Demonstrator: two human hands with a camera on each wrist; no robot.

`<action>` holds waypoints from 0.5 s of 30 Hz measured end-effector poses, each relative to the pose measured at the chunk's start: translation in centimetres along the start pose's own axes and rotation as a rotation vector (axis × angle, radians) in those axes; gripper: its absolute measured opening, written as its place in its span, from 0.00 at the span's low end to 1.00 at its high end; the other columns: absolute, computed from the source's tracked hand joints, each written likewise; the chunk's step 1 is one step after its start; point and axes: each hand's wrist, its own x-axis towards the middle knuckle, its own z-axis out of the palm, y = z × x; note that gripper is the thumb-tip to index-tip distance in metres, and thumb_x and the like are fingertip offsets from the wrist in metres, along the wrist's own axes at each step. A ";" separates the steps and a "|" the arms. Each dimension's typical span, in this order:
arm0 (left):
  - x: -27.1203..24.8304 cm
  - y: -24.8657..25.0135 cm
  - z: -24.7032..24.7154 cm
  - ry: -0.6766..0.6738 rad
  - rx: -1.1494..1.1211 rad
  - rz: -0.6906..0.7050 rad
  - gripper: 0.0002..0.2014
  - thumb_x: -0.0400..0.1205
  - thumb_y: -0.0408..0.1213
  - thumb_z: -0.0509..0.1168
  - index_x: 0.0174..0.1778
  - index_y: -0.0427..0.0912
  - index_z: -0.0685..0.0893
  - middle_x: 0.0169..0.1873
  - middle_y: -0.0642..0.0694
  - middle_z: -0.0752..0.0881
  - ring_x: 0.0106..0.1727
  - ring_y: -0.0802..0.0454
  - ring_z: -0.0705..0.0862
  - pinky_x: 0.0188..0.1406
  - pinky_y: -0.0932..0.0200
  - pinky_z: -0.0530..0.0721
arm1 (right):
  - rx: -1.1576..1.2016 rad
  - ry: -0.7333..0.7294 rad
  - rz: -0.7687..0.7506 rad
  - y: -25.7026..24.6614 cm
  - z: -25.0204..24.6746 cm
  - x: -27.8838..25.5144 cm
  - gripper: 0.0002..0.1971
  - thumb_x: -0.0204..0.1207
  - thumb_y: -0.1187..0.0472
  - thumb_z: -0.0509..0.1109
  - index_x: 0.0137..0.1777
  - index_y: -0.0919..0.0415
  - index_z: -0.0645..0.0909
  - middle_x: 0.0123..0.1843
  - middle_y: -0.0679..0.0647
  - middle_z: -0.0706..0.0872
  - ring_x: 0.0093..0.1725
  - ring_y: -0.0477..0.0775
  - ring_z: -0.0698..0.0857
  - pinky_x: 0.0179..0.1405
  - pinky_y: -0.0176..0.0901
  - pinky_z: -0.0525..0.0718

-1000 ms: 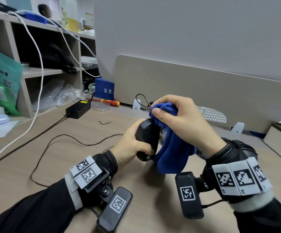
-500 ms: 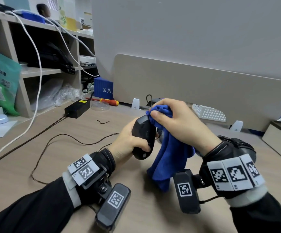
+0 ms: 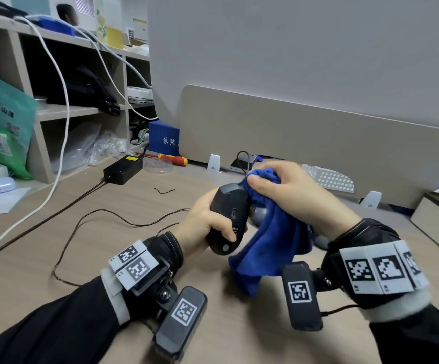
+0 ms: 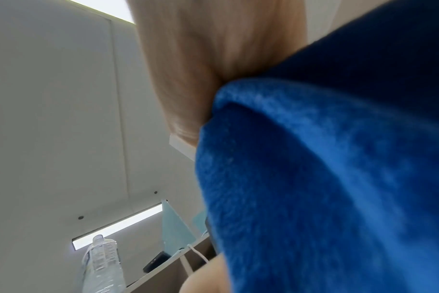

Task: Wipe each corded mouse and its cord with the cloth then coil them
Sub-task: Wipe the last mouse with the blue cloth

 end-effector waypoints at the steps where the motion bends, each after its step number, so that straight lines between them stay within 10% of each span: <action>1: 0.0 0.0 0.0 0.006 -0.042 -0.021 0.30 0.54 0.19 0.61 0.56 0.32 0.80 0.44 0.32 0.85 0.40 0.39 0.83 0.35 0.55 0.84 | -0.057 -0.018 0.031 0.2 -0.4 0.0 0.11 0.83 0.58 0.68 0.42 0.63 0.84 0.35 0.53 0.84 0.36 0.50 0.81 0.46 0.49 0.83; 7: -0.1 1.0 0.2 0.116 -0.347 -0.208 0.21 0.71 0.41 0.74 0.58 0.36 0.85 0.48 0.34 0.86 0.42 0.42 0.86 0.34 0.52 0.84 | 0.017 -0.006 0.116 0.1 0.1 -0.1 0.09 0.83 0.58 0.69 0.41 0.59 0.85 0.33 0.47 0.83 0.34 0.42 0.79 0.38 0.34 0.78; 15: 0.7 -0.2 0.4 0.178 -0.182 -0.437 0.36 0.80 0.74 0.48 0.54 0.46 0.84 0.39 0.43 0.82 0.30 0.48 0.81 0.22 0.63 0.72 | 0.104 -0.030 0.013 -0.9 1.5 -0.2 0.05 0.83 0.59 0.69 0.51 0.55 0.87 0.44 0.47 0.90 0.45 0.40 0.87 0.50 0.35 0.84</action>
